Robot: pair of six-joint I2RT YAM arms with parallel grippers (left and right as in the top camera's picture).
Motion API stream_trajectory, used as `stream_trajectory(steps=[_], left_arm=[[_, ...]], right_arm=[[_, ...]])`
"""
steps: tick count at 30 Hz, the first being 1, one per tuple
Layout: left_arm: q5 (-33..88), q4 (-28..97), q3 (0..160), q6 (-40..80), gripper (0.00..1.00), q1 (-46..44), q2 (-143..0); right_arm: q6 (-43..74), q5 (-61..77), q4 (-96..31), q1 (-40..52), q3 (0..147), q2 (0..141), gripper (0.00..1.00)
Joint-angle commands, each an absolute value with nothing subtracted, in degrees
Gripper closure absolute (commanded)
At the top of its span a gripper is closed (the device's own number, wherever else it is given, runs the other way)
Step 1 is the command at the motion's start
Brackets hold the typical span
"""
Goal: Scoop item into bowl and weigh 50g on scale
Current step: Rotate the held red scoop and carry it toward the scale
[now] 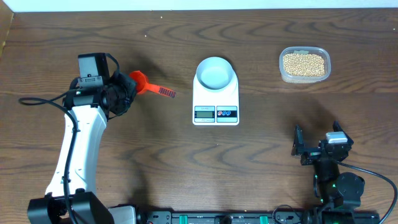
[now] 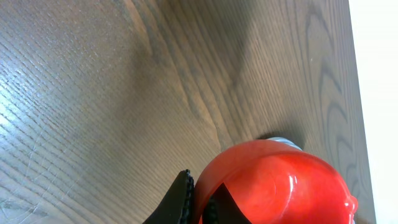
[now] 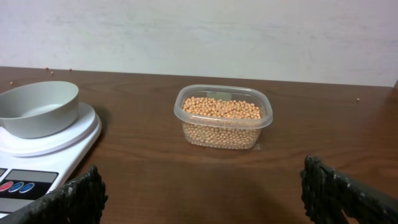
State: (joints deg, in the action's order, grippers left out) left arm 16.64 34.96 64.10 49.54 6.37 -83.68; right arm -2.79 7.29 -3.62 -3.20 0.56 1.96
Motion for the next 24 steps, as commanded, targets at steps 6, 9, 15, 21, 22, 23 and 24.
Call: stream_trajectory(steps=[6, 9, 15, 21, 22, 23, 24], left_arm=[[17.34, 35.77, 63.99, 49.58, 0.93, 6.57, -83.26], [17.34, 35.77, 63.99, 49.58, 0.93, 6.57, -83.26], [17.34, 35.55, 63.99, 49.43, 0.93, 6.57, -83.26], [17.34, 35.05, 63.99, 50.09, 0.93, 6.57, -83.26], [17.34, 35.05, 63.99, 50.09, 0.93, 6.57, -83.26], [17.37, 35.07, 63.99, 50.11, 0.93, 6.57, -83.26], [17.39, 35.07, 63.99, 50.19, 0.93, 6.57, -83.26]], right_arm=[[-3.49, 7.66, -3.68, -3.44, 0.32, 1.45, 0.01], [-3.49, 7.66, -3.68, -3.44, 0.32, 1.45, 0.01], [-3.49, 7.66, -3.66, -3.44, 0.32, 1.50, 0.01], [-3.49, 7.66, -3.68, -3.44, 0.32, 1.50, 0.01], [-3.49, 7.66, -3.68, -3.44, 0.32, 1.50, 0.01], [-3.49, 7.66, -3.68, -3.44, 0.32, 1.50, 0.01], [-3.49, 7.66, -3.66, -3.44, 0.32, 1.50, 0.01]])
